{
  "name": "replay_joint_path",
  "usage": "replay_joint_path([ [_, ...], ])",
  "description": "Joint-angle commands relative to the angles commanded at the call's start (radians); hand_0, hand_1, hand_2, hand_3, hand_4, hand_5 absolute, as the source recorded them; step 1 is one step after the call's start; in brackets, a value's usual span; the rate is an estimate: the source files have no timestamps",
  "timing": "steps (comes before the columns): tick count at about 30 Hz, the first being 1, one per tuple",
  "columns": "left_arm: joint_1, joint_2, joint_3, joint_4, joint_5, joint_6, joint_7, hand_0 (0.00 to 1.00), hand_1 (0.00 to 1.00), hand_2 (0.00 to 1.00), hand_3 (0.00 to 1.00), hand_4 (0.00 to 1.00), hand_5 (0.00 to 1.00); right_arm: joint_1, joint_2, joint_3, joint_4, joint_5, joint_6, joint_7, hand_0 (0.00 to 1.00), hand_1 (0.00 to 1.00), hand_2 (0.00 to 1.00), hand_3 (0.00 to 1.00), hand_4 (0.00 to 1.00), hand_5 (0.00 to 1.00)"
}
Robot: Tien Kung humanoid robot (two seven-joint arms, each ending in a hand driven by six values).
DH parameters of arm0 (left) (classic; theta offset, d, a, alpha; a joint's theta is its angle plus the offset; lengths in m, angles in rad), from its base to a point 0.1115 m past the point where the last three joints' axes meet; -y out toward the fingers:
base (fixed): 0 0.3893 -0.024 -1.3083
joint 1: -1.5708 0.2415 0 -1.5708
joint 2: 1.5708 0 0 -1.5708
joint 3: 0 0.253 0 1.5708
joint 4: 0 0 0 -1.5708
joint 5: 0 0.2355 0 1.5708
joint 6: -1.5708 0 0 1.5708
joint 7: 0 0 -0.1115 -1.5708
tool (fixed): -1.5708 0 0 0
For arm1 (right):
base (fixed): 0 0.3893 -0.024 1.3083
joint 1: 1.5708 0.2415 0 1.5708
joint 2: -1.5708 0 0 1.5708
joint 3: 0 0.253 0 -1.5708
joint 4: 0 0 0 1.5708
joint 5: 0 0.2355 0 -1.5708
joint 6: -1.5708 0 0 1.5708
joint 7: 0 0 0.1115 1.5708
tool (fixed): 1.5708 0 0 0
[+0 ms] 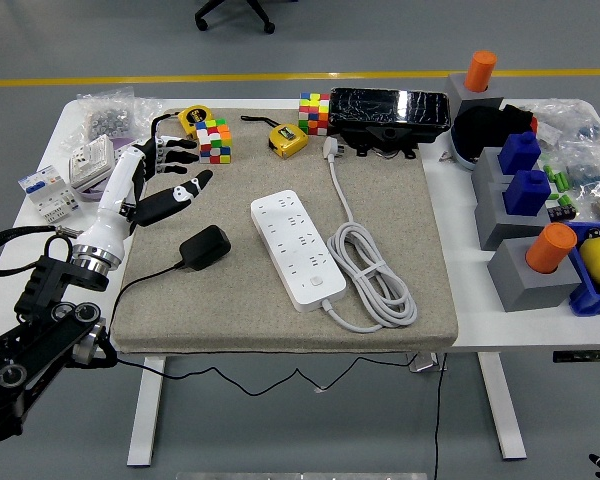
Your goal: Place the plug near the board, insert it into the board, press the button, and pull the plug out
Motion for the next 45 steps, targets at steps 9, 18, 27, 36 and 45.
replay_joint_path([
  [9, -0.011, 0.002, 0.008, -0.014, 0.006, -0.01, 0.017, 0.529, 0.622, 0.561, 0.597, 0.802, 0.267, 0.008, -0.011, -0.018, -0.002, 0.003, 0.001, 0.001, 0.574, 0.632, 0.61, 0.539, 0.885, 0.419],
  [18, 0.0, 0.005, 0.007, -0.025, 0.01, -0.015, 0.027, 0.531, 0.624, 0.562, 0.598, 0.797, 0.273, 0.004, -0.008, -0.018, 0.001, 0.002, 0.0, 0.002, 0.575, 0.632, 0.61, 0.541, 0.884, 0.416],
  [27, 0.01, -0.001, 0.001, -0.032, 0.017, -0.018, 0.039, 0.53, 0.623, 0.564, 0.598, 0.796, 0.273, -0.005, 0.002, -0.006, -0.005, 0.001, 0.001, 0.001, 0.574, 0.631, 0.611, 0.541, 0.884, 0.416],
  [36, 0.01, 0.0, 0.009, -0.04, 0.019, -0.022, 0.049, 0.533, 0.624, 0.566, 0.599, 0.798, 0.279, -0.004, -0.001, -0.004, -0.003, 0.001, 0.0, 0.001, 0.573, 0.631, 0.611, 0.538, 0.885, 0.413],
  [45, -0.003, -0.003, 0.021, -0.043, 0.022, -0.025, 0.061, 0.534, 0.624, 0.567, 0.597, 0.798, 0.282, -0.004, -0.002, 0.0, -0.004, 0.003, 0.001, 0.0, 0.573, 0.631, 0.609, 0.539, 0.884, 0.412],
])
